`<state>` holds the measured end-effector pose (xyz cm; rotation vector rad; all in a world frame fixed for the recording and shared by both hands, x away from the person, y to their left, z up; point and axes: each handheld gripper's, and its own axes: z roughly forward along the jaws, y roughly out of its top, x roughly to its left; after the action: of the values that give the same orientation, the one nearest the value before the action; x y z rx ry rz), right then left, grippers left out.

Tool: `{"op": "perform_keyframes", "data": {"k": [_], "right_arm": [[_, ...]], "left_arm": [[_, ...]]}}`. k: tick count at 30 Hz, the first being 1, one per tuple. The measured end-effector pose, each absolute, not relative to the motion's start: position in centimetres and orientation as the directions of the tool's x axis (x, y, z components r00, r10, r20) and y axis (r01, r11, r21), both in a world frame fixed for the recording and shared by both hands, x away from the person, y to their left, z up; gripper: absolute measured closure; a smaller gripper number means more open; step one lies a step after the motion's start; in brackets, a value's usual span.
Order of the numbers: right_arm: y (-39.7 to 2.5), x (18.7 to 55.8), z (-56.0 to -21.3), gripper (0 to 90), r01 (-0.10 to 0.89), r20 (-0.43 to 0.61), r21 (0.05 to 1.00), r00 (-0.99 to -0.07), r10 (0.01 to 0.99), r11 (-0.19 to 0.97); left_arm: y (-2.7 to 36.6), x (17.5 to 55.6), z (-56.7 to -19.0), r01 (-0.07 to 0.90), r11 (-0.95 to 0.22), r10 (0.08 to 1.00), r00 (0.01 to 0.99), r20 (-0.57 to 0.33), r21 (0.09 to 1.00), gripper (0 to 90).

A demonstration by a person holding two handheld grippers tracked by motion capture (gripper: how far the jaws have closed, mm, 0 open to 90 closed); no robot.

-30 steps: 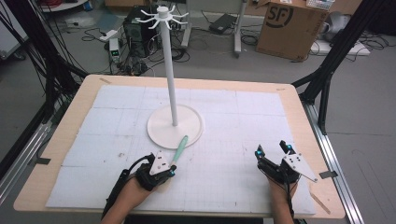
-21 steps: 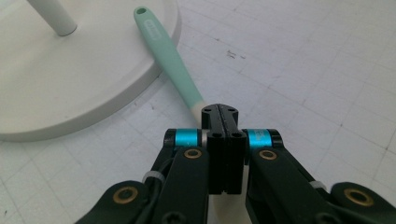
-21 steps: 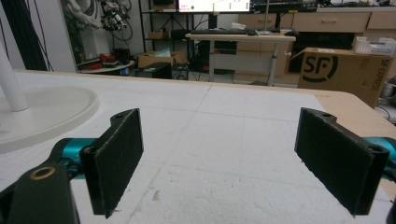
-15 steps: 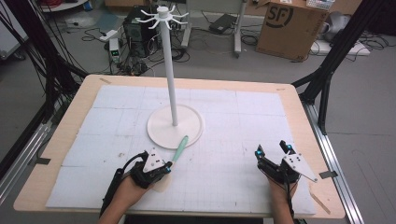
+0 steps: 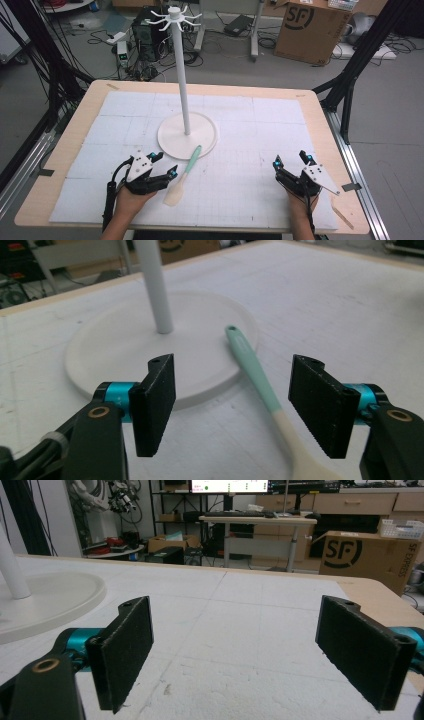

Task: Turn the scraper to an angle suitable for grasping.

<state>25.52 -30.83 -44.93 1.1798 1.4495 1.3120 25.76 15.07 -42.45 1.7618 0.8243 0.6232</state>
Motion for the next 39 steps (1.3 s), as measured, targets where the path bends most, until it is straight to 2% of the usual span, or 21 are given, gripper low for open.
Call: {"op": "perform_keyframes", "data": {"k": [14,19,30,39], "right_arm": [[-30.8,25.5,-44.9,14.7,0.108,0.008,0.994,-0.212,0.977,0.015],[-30.8,25.5,-44.9,14.7,0.107,0.011,0.994,-0.213,0.977,0.012],[-30.8,25.6,-45.0,14.8,0.109,0.013,0.994,-0.211,0.977,0.01],[-30.8,25.6,-45.0,14.9,0.112,0.016,0.994,-0.203,0.979,0.007]], "left_arm": [[17.8,25.9,-43.6,0.122,-0.133,0.853,0.519,0.051,0.984,31.7],[18.3,26.0,-44.0,0.117,-0.129,0.865,0.498,0.055,0.985,28.8],[18.3,25.8,-44.3,0.093,-0.132,0.879,0.472,0.073,0.987,29.8],[18.6,26.1,-44.5,0.109,-0.105,0.877,0.478,0.04,0.989,28.8]]}}
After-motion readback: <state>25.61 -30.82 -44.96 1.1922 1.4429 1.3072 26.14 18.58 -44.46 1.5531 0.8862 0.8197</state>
